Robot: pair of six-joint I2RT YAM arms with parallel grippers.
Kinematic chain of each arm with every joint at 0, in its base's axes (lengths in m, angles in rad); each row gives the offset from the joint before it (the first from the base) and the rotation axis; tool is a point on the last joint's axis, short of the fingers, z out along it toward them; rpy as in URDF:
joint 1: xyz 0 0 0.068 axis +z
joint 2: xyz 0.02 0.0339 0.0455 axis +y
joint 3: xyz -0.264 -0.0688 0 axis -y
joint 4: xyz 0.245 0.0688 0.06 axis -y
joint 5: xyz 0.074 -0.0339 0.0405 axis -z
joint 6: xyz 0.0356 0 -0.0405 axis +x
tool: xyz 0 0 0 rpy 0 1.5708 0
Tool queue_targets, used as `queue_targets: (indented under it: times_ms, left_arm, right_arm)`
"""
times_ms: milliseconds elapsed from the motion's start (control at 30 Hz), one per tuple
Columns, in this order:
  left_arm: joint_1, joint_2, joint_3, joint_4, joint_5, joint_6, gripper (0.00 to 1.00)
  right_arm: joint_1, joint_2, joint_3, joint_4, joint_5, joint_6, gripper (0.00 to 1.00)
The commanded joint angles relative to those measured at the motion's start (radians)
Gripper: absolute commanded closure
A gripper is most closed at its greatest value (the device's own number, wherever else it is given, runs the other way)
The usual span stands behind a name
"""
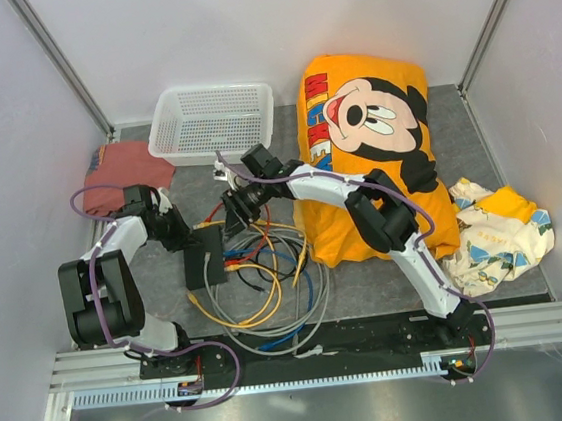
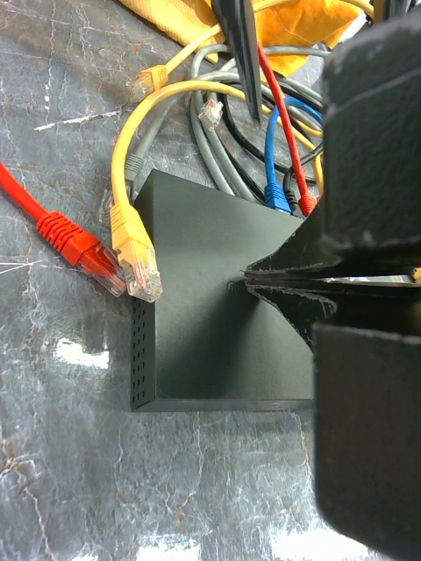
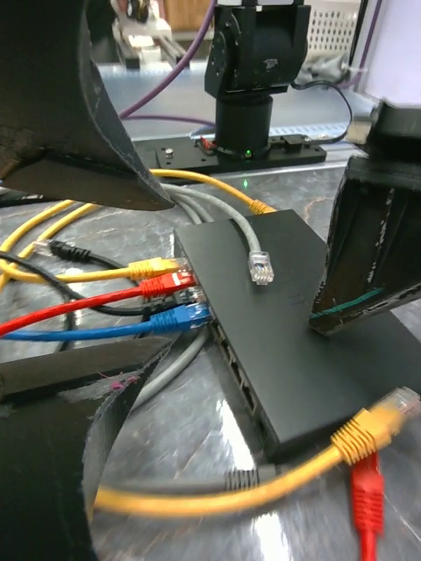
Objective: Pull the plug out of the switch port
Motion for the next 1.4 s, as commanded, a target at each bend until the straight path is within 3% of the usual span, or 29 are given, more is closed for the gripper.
queue_targets:
  times_ms: [0, 333, 933, 1367]
  left_arm:
    - [-0.002, -0.024, -0.013, -0.003, -0.045, 0.039, 0.98]
    - [-0.002, -0.036, -0.024, 0.002, -0.037, 0.039, 0.98]
    - [-0.004, -0.03, -0.03, 0.005, -0.041, 0.047, 0.98]
    - [-0.002, 0.012, -0.012, 0.002, -0.037, 0.053, 0.99]
  right_arm:
    - [0.011, 0.05, 0.008, 0.077, -0.055, 0.081, 0.34]
    - [0.051, 0.101, -0.003, 0.089, -0.043, 0.097, 0.46]
    - [0.072, 0.177, 0.023, 0.109, -0.053, 0.13, 0.56]
    - [0.026, 0.223, 0.007, 0.247, -0.069, 0.298, 0.61]
